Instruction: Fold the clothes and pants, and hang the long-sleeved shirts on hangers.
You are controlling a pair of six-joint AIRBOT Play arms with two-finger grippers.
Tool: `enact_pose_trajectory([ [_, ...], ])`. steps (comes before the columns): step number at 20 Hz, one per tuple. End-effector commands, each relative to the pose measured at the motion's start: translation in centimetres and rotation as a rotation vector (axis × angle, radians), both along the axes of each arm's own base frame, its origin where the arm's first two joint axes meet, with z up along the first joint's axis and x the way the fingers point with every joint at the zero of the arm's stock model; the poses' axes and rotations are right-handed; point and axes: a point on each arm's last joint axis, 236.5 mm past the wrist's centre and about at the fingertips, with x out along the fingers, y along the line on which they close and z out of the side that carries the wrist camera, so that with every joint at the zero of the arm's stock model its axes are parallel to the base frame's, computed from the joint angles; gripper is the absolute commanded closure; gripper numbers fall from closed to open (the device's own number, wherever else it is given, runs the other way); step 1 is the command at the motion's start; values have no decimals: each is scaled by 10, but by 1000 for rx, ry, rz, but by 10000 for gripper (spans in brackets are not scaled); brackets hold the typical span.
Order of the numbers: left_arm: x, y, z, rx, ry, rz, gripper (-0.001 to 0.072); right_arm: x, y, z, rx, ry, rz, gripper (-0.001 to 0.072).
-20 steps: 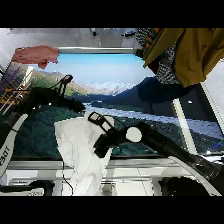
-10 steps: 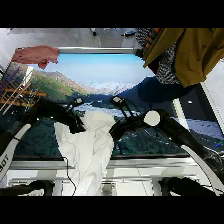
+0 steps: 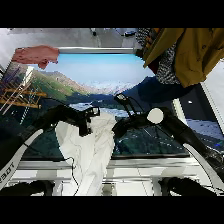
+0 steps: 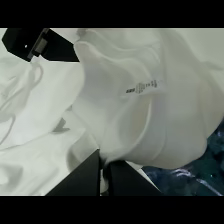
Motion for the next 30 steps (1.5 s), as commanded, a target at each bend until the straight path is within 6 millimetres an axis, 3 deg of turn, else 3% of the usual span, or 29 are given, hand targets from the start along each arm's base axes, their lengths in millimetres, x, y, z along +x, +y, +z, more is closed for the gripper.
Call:
enact_pose_trajectory([
  [1,13,0,17,-13,-84,21,56,0,0,0,0,-1,1,677],
  [3,22,0,36,-35,-145,40,69,0,0,0,-1,0,1,677],
  [4,25,-2,42,-53,-163,51,179,-1,0,0,-1,2,2,677],
  [6,20,-9,41,-69,-140,47,683,-1,1,1,8,6,1,677],
  [9,27,-5,24,-21,-157,40,681,-6,1,2,2,19,16,677],
  [11,59,4,42,-15,-285,131,682,-8,-1,16,-14,9,58,677],
  [13,96,9,99,-78,-457,248,683,5,-2,47,-24,-68,80,677],
  [17,139,12,263,-250,-790,324,684,35,0,153,115,-235,52,680],
  [20,151,13,385,-351,-1032,321,684,13,15,222,220,-309,133,679],
  [23,133,-9,490,-498,-1222,247,684,-31,55,273,379,-360,263,679],
  [25,123,-26,538,-600,-1285,227,684,-57,89,303,495,-432,327,679],
  [27,118,-37,572,-661,-1350,209,685,-77,113,335,586,-540,363,680],
  [29,115,-31,600,-695,-1451,251,684,-92,117,368,633,-658,396,680],
  [30,112,-25,607,-689,-1485,264,684,-89,110,384,624,-727,387,679],
])
